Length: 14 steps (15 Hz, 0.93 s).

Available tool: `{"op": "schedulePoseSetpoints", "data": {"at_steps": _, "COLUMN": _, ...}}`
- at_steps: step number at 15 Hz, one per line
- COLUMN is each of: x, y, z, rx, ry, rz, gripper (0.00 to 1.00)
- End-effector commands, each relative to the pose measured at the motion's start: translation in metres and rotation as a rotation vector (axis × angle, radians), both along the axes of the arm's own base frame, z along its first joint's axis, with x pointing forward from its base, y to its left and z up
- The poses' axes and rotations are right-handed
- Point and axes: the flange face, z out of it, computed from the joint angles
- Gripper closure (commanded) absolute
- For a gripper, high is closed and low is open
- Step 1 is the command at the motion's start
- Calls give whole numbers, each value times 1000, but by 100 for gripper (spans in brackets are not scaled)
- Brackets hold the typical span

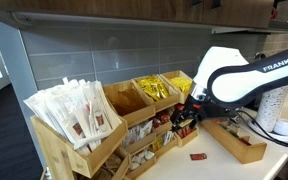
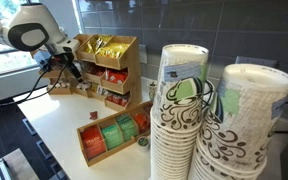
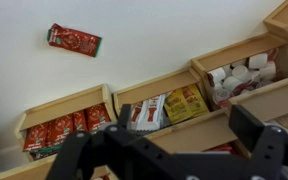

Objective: Pick up the red sachet from the kitchen counter and put it in the bottom far right tray

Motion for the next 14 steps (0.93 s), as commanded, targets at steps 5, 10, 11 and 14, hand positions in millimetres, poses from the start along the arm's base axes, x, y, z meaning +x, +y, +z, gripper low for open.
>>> {"op": "schedulePoseSetpoints", "data": {"at_steps": 5, "x": 0, "y": 0, "z": 0, "rx": -1, "ry": 3, "rz": 0, "gripper": 0}}
{"op": "schedulePoseSetpoints", "data": {"at_steps": 10, "x": 0, "y": 0, "z": 0, "rx": -1, "ry": 3, "rz": 0, "gripper": 0}}
{"op": "schedulePoseSetpoints", "data": {"at_steps": 11, "x": 0, "y": 0, "z": 0, "rx": -1, "ry": 3, "rz": 0, "gripper": 0}}
{"op": "schedulePoseSetpoints", "data": {"at_steps": 14, "x": 5, "y": -11, "z": -10, "rx": 16, "ry": 27, "rz": -14, "gripper": 0}}
